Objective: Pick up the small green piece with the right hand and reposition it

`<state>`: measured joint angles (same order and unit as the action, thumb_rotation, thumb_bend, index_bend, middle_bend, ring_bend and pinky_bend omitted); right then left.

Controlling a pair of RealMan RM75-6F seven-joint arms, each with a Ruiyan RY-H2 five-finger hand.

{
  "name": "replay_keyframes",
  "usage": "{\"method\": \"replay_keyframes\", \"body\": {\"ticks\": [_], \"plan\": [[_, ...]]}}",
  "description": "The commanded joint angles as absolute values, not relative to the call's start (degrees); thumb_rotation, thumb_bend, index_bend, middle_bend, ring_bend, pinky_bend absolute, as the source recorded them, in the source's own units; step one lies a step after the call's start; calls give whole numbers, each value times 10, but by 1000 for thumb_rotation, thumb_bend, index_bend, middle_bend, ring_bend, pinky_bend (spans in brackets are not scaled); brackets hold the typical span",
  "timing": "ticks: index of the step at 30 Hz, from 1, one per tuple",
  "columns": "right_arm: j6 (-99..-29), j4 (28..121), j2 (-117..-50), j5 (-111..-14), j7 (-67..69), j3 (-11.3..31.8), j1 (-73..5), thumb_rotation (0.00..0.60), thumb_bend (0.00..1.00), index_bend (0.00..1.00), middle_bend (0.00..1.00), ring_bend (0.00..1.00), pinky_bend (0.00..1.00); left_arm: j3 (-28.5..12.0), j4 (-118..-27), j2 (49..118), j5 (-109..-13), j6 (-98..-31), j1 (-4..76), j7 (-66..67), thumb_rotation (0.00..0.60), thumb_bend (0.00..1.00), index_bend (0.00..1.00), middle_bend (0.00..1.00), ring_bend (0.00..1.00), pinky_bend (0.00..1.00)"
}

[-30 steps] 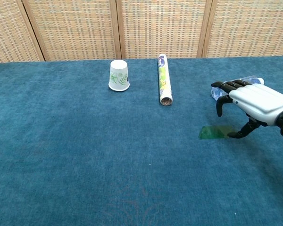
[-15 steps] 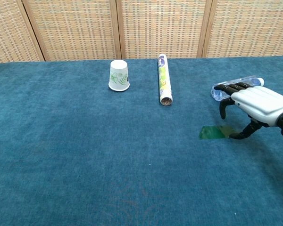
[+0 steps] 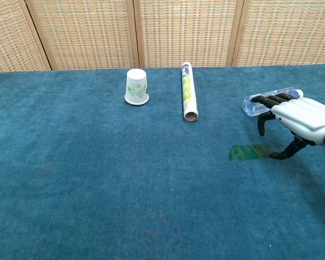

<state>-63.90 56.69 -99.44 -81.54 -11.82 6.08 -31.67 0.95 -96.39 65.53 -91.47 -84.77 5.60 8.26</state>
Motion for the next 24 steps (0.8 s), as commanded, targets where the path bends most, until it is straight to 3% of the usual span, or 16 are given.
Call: {"method": "replay_keyframes", "body": {"ticks": [1, 24], "plan": [[-635, 568, -993, -812, -123, 60, -316, 600, 234, 446, 34, 0, 0, 9, -964, 655, -915, -848, 56, 82, 600, 87, 0, 0, 0, 0], [-625, 548, -1013, -811, -120, 58, -319, 600, 234, 452, 45, 0, 0, 10, -962, 656, -915, -845, 58, 81, 600, 87, 0, 0, 0, 0]]}}
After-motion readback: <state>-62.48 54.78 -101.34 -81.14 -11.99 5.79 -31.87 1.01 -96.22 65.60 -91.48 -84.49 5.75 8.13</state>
